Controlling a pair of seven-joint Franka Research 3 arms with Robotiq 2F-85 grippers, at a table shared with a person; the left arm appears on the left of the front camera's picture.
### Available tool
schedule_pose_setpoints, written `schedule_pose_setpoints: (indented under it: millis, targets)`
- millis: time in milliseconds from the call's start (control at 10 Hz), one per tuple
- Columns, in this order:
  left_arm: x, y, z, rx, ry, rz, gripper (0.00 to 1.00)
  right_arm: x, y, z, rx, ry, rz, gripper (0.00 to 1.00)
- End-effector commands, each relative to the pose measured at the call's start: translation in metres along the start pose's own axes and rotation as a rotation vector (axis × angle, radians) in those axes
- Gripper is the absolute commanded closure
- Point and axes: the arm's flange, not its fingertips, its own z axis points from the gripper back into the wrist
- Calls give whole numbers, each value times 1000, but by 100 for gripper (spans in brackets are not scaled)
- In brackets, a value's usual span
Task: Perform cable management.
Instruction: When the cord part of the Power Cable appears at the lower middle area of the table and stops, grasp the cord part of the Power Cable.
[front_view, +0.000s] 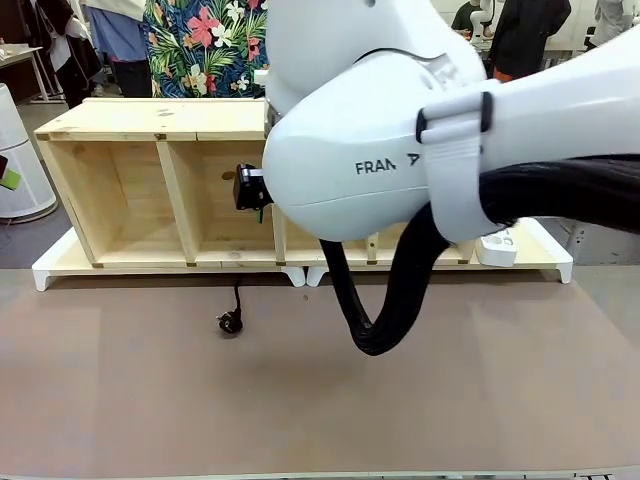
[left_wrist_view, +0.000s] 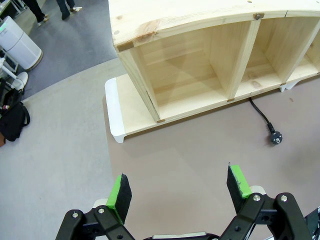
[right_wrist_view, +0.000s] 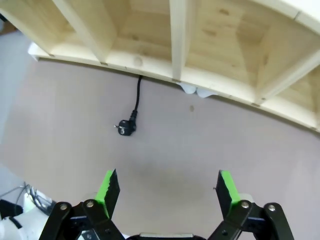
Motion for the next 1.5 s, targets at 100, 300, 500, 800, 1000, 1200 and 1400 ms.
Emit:
schedule_pose_setpoints:
  millis: [100, 300, 500, 800, 1000, 1200, 1400]
  targets:
    - [-1, 1, 0, -2, 4, 5, 0, 27, 31, -34, -21, -21, -82, 0]
    - [-1, 1, 0, -2, 4, 5, 0, 30, 42, -65, -45, 11, -108, 0]
    - [-1, 1, 0, -2, 4, 5, 0, 32, 52, -89, -66, 47, -104, 0]
    - [-1, 1, 0, -2, 4, 5, 0, 18, 36, -90, -46, 56, -85, 0]
    - [-1, 1, 0, -2, 4, 5, 0, 18, 36, -90, -46, 56, -85, 0]
    - [-1, 1, 0, -2, 4, 5, 0, 18, 36, -90, -46, 56, -85, 0]
    - [-1, 1, 0, -2, 4, 5, 0, 18, 36, -90, -46, 56, -85, 0]
